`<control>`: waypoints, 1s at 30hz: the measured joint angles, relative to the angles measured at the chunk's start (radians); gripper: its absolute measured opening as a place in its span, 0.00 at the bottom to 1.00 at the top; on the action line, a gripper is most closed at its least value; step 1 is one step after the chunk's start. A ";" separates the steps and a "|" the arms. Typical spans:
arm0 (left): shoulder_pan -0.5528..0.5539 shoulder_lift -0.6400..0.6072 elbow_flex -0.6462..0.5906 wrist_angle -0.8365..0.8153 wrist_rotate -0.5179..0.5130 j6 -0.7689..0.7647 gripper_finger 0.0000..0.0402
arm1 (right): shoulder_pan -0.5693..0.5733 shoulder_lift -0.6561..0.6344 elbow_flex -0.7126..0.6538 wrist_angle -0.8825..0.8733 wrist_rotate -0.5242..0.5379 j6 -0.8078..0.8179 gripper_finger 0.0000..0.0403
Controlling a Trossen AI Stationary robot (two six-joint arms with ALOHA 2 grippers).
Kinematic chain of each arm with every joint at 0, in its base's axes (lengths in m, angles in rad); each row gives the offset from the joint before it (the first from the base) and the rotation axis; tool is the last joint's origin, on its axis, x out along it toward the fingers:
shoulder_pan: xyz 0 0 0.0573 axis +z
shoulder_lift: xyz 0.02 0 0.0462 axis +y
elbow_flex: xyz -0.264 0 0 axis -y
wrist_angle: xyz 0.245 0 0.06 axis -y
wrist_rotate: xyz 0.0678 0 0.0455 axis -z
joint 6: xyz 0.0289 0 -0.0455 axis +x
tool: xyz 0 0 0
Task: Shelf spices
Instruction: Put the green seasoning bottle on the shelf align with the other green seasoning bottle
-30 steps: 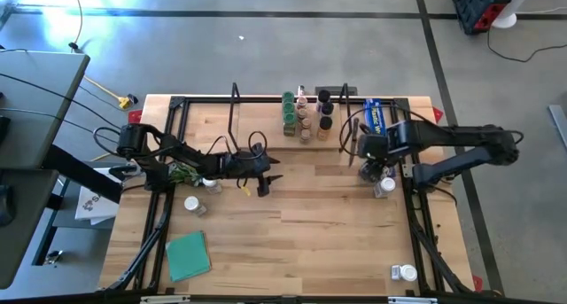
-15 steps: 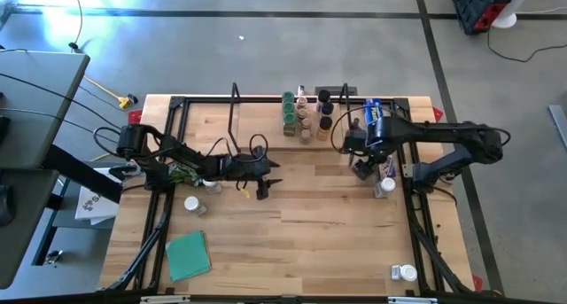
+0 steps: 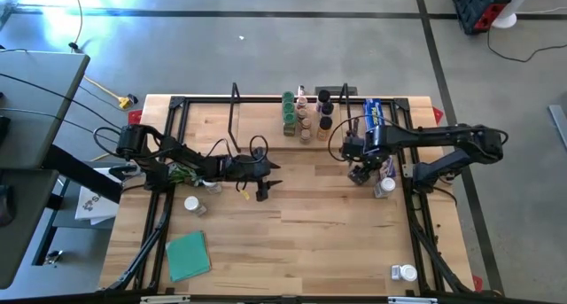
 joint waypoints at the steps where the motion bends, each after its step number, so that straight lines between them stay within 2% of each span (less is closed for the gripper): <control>1: 0.000 0.000 0.000 0.000 0.000 -0.003 0.59 | 0.003 0.000 0.000 0.002 -0.009 0.000 0.62; 4: 0.000 0.000 0.000 0.000 0.000 -0.010 0.59 | 0.024 -0.001 0.003 0.040 -0.056 -0.019 0.47; 8: -0.002 0.000 0.000 -0.001 0.000 -0.018 0.59 | 0.096 -0.001 0.004 0.217 -0.143 -0.057 0.46; 13: -0.040 -0.003 0.000 -0.011 0.004 -0.038 0.59 | 0.227 0.031 0.012 0.520 -0.150 -0.171 0.46; 15: -0.061 -0.010 0.001 -0.027 0.037 -0.049 0.59 | 0.273 0.078 0.046 0.575 -0.145 -0.246 0.46; 23: -0.118 -0.029 0.002 -0.044 0.272 -0.055 0.59 | 0.377 0.386 0.376 0.496 -0.060 -0.649 0.46; 28: -0.119 -0.029 0.002 -0.057 0.354 -0.056 0.59 | 0.404 0.551 0.608 0.378 -0.036 -0.914 0.47; 30: -0.119 -0.029 0.002 -0.062 0.368 -0.055 0.59 | 0.409 0.599 0.683 0.341 -0.018 -0.994 0.50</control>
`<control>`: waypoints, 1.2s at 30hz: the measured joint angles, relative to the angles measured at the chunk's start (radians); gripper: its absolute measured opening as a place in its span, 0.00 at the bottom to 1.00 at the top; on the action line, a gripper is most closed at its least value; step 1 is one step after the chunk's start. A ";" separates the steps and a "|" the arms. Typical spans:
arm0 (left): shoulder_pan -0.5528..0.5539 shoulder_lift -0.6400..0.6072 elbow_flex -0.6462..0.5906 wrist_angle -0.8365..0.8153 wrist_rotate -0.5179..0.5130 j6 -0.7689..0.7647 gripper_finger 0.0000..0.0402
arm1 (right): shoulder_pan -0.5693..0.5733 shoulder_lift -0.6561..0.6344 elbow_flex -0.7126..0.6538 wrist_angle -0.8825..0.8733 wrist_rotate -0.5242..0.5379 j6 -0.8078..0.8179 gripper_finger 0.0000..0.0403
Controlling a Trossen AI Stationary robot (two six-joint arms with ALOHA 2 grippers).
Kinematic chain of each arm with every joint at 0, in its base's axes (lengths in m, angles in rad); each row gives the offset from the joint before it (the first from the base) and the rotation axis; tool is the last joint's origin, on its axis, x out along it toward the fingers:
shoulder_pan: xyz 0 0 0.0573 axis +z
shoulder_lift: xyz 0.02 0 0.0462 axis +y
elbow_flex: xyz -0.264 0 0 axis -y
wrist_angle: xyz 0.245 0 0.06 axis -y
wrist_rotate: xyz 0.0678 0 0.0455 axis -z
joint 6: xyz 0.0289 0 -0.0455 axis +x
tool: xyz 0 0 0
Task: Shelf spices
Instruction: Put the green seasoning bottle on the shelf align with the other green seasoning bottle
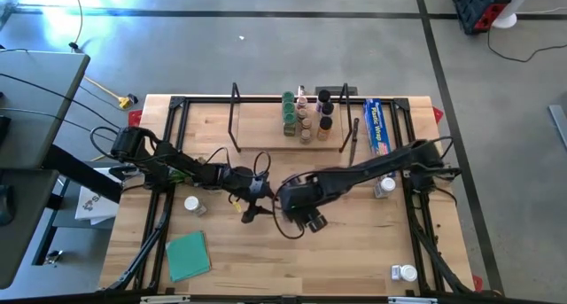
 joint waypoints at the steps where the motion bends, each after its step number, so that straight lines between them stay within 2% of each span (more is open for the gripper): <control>1: 0.000 0.000 0.000 0.000 0.001 0.000 0.59 | 0.000 0.021 0.033 -0.013 0.002 -0.040 0.52; 4: 0.000 0.000 0.000 -0.012 0.001 0.000 0.59 | -0.001 0.071 0.105 -0.026 0.006 -0.132 0.58; 9: 0.000 0.000 0.000 -0.016 0.001 0.001 0.59 | -0.005 0.105 0.172 -0.026 0.010 -0.275 0.60; 13: 0.000 0.000 0.000 -0.028 0.002 0.001 0.59 | -0.001 0.103 0.209 -0.043 0.090 -0.296 0.60; 15: 0.000 0.000 0.000 -0.038 0.002 0.002 0.59 | 0.009 0.100 0.239 -0.086 0.145 -0.236 0.60; 18: -0.007 0.000 0.000 -0.044 0.002 0.007 0.59 | 0.027 0.096 0.292 -0.179 0.181 -0.044 0.60; 22: -0.027 0.000 0.000 -0.043 0.002 0.029 0.59 | 0.055 0.082 0.260 -0.212 0.044 0.223 0.60; 24: -0.038 0.000 0.000 -0.045 0.002 0.028 0.59 | 0.085 0.076 0.179 -0.135 0.007 0.312 0.59; 29: -0.074 0.000 0.000 -0.076 0.001 0.028 0.59 | 0.169 0.077 -0.054 0.232 -0.004 0.508 0.52; 32: -0.099 0.000 0.000 -0.090 0.000 0.010 0.59 | 0.176 0.077 -0.161 0.441 0.052 0.624 0.48; 36: -0.134 0.000 0.000 -0.086 -0.005 -0.032 0.59 | 0.149 0.077 -0.230 0.538 0.162 0.685 0.43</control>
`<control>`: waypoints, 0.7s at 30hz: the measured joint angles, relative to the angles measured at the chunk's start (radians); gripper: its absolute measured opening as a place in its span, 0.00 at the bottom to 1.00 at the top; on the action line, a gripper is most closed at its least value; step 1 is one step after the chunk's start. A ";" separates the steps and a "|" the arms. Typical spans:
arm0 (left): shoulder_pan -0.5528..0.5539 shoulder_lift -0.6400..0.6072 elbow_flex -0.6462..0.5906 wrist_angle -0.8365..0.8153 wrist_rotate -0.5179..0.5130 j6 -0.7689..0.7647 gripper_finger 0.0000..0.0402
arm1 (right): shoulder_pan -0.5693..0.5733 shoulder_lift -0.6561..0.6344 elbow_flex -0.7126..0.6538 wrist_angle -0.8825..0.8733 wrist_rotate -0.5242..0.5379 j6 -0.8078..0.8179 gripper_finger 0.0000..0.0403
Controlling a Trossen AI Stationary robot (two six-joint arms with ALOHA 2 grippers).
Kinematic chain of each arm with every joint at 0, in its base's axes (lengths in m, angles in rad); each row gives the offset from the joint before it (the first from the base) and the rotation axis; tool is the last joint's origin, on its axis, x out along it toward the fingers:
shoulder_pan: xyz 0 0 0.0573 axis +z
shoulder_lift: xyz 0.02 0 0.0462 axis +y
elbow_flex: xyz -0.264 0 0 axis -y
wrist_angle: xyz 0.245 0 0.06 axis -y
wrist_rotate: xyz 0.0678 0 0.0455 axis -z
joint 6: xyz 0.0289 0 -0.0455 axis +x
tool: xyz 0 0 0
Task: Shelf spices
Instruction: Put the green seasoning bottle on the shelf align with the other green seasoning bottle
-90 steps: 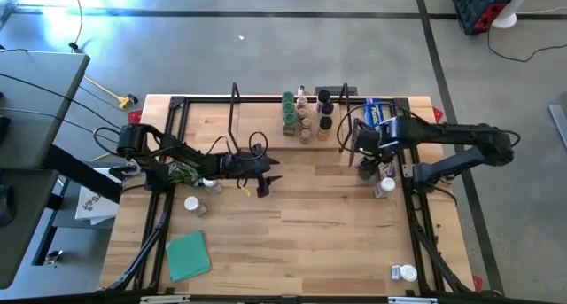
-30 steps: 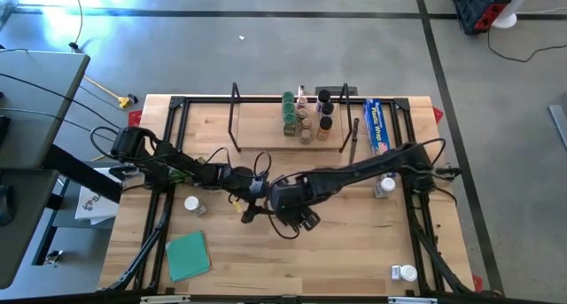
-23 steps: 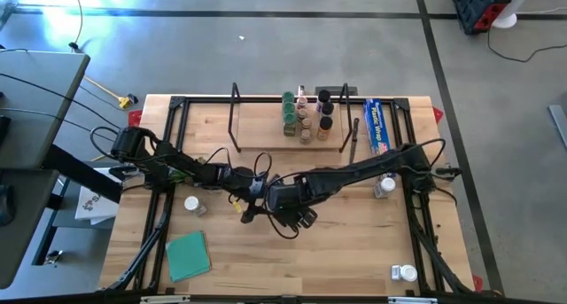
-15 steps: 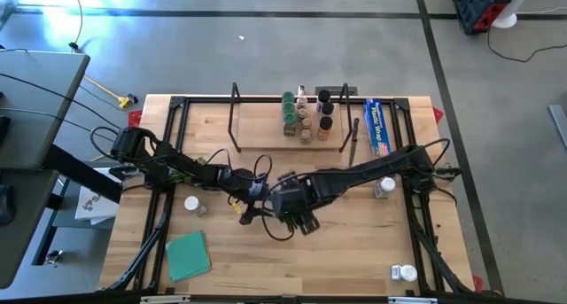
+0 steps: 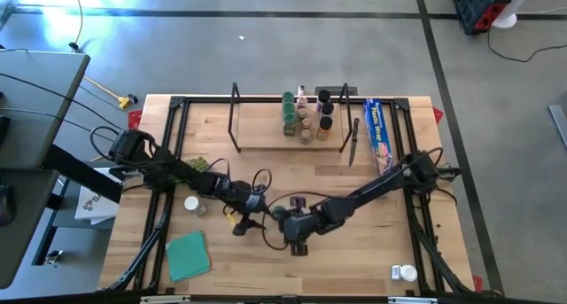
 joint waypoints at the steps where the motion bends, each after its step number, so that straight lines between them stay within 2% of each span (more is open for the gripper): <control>1: -0.009 0.000 0.000 -0.003 -0.004 -0.011 0.59 | -0.010 0.000 -0.007 -0.001 0.008 -0.003 0.42; 3: -0.026 0.000 0.000 -0.002 -0.016 -0.030 0.59 | -0.033 0.000 -0.018 -0.011 0.026 -0.022 0.41; 7: -0.054 0.000 0.000 -0.009 -0.106 -0.036 0.59 | -0.080 0.000 -0.018 -0.014 0.039 -0.061 0.40; 9: -0.059 0.000 0.000 -0.010 -0.145 -0.037 0.59 | -0.094 0.000 -0.014 -0.031 0.008 -0.070 0.40; 12: -0.059 0.000 0.000 -0.020 -0.172 -0.038 0.59 | -0.095 0.000 0.029 -0.136 -0.056 -0.081 0.40; 15: -0.054 0.000 0.000 -0.037 -0.199 -0.019 0.59 | -0.084 0.000 0.081 -0.270 -0.061 -0.102 0.40; 17: -0.044 0.000 0.000 -0.040 -0.207 0.001 0.59 | -0.076 0.000 0.121 -0.355 -0.044 -0.115 0.40; 21: -0.012 0.000 0.000 -0.055 -0.210 0.044 0.59 | -0.062 -0.014 0.140 -0.457 0.062 -0.152 0.40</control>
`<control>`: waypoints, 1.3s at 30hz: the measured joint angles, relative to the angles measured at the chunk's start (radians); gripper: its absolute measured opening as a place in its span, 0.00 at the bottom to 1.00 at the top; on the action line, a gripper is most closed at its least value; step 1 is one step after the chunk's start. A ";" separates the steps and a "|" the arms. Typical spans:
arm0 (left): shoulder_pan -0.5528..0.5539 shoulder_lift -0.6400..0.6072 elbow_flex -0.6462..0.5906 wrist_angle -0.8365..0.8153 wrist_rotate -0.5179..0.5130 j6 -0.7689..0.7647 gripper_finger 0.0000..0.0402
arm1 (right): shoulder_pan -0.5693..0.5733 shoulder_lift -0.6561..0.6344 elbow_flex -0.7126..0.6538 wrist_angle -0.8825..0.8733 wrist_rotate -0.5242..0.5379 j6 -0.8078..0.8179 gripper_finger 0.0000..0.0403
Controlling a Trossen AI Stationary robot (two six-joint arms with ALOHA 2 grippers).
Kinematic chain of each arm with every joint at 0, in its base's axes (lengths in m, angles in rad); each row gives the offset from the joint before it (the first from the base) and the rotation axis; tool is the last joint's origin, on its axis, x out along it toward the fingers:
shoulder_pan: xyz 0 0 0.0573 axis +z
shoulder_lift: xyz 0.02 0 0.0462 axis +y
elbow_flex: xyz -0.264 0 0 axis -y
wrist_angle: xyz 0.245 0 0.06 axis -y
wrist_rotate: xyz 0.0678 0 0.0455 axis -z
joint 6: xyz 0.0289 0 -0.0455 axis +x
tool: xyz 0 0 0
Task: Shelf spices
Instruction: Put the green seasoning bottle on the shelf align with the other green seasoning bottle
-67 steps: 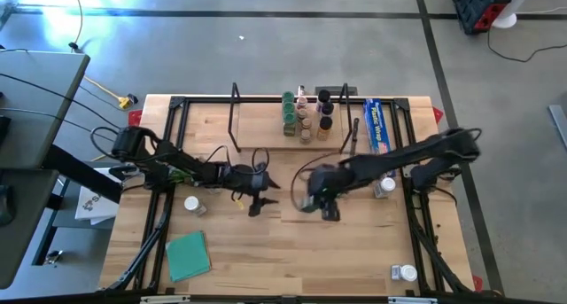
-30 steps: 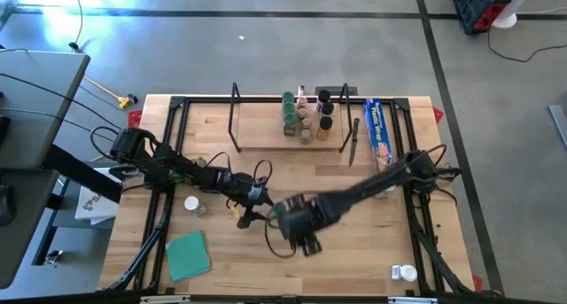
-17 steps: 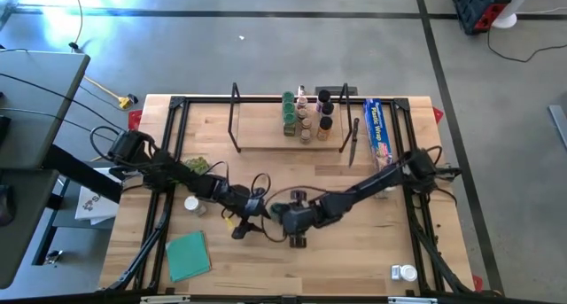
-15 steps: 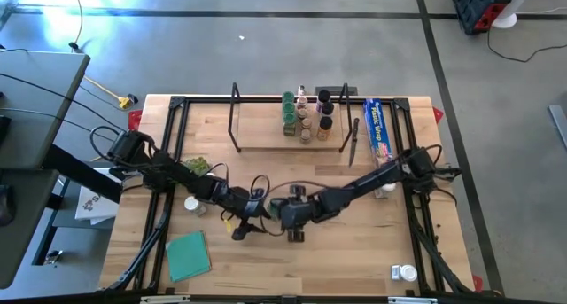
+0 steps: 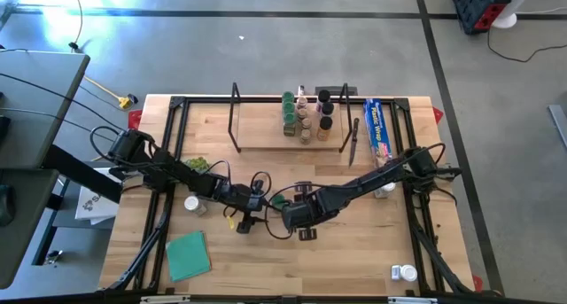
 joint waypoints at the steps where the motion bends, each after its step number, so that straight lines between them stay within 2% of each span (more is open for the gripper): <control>1: 0.009 0.000 0.000 -0.002 0.000 0.011 0.59 | 0.002 -0.009 -0.016 0.001 0.023 0.001 0.40; 5: 0.035 0.000 0.000 -0.011 0.000 0.032 0.59 | 0.001 -0.071 -0.138 0.099 0.068 0.073 0.40; 10: 0.034 -0.001 0.000 -0.055 0.026 0.023 0.59 | 0.004 -0.144 -0.296 0.318 0.052 0.161 0.40; 14: 0.018 -0.001 0.000 -0.130 0.030 -0.010 0.59 | -0.004 -0.169 -0.372 0.542 0.049 0.105 0.40; 20: -0.016 -0.005 0.004 -0.187 0.005 -0.093 0.59 | -0.064 -0.185 -0.379 0.528 0.049 0.080 0.44; 26: -0.041 -0.015 0.002 -0.196 -0.032 -0.116 0.59 | -0.114 -0.247 -0.379 0.472 0.032 -0.011 0.62; 30: -0.041 -0.018 0.002 -0.200 -0.041 -0.124 0.59 | -0.121 -0.247 -0.379 0.591 -0.019 -0.052 0.74; 33: -0.041 -0.018 0.001 -0.200 -0.045 -0.132 0.59 | -0.109 -0.215 -0.379 0.698 -0.080 -0.067 0.77; 36: -0.041 -0.018 0.001 -0.200 -0.045 -0.134 0.59 | -0.088 -0.180 -0.379 0.784 -0.079 -0.068 0.77; 39: -0.041 -0.018 0.001 -0.200 -0.048 -0.133 0.59 | -0.071 -0.150 -0.379 0.852 -0.029 -0.058 0.77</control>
